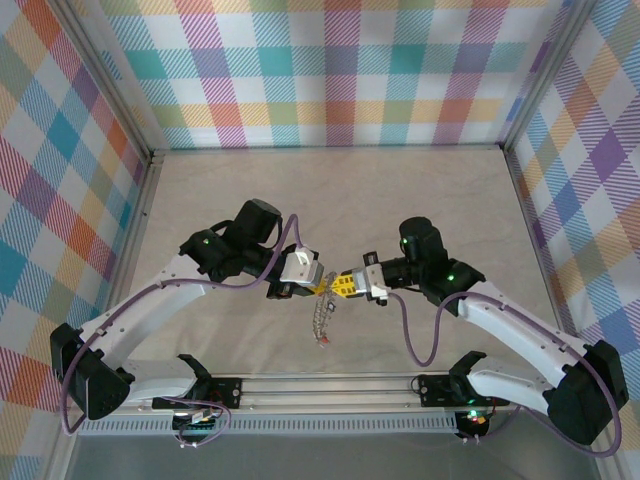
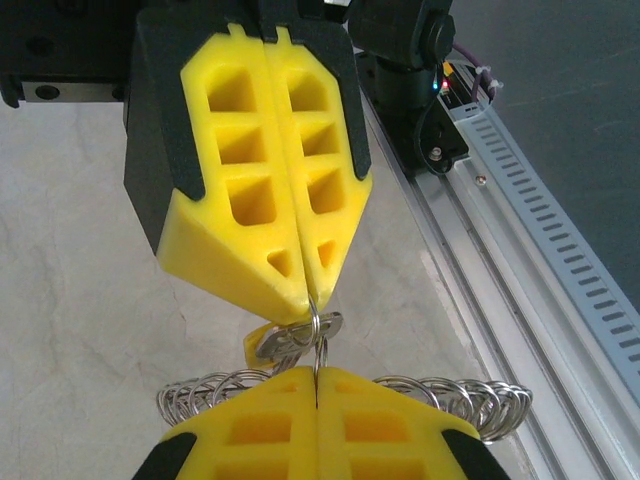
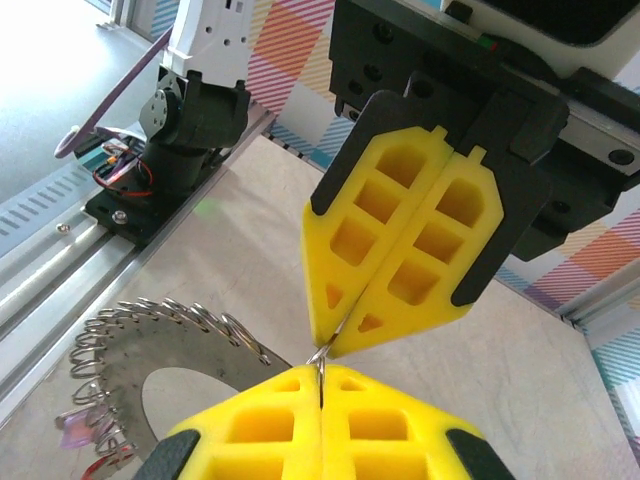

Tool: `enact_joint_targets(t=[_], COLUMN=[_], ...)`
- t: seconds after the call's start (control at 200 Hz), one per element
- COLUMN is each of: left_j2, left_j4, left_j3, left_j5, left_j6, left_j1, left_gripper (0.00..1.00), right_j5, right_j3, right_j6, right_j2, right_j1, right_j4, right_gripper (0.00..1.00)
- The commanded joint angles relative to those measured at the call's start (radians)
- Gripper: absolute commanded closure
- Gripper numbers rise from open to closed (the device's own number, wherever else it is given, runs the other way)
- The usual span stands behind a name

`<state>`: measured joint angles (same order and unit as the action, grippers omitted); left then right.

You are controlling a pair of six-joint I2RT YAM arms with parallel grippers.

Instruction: Put the keys on the keyring

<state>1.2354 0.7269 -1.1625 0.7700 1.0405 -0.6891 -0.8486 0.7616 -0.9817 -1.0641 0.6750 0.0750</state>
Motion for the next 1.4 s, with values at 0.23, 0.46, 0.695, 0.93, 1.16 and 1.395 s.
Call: enact_joint_targets(t=[0.23,0.46,0.695,0.93,1.16,1.395], left_j2=[-0.001,-0.004,-0.006,-0.006,-0.001,-0.002], left_j4=[-0.045,-0.071,-0.096,-0.100,-0.106,-0.141], left_j3=[-0.040,-0.040,-0.032,-0.029,-0.017,0.007], left_j5=[0.042,0.031,0.024,0.019,0.004,-0.010], left_j6=[0.004,-0.017,-0.036,-0.037,-0.036,-0.056], left_j1=[0.008,0.010,0.010,0.010,0.010,0.012], left_gripper=[1.00,1.00,1.00,1.00,1.00,1.00], right_j5=[-0.004,0.012,0.043,0.066,0.067,0.055], right_j3=[0.023,-0.008,-0.027,-0.040,-0.049,-0.062], right_j6=[-0.049,-0.077,-0.106,-0.123,-0.129,-0.155], right_j2=[0.008,0.041,0.051,0.057,0.061,0.063], right_j1=[0.012,0.012,0.020,0.029,0.032,0.031], right_j4=[0.019,0.033,0.048,0.052,0.043,0.050], right_gripper=[1.00,1.00,1.00,1.00,1.00,0.71])
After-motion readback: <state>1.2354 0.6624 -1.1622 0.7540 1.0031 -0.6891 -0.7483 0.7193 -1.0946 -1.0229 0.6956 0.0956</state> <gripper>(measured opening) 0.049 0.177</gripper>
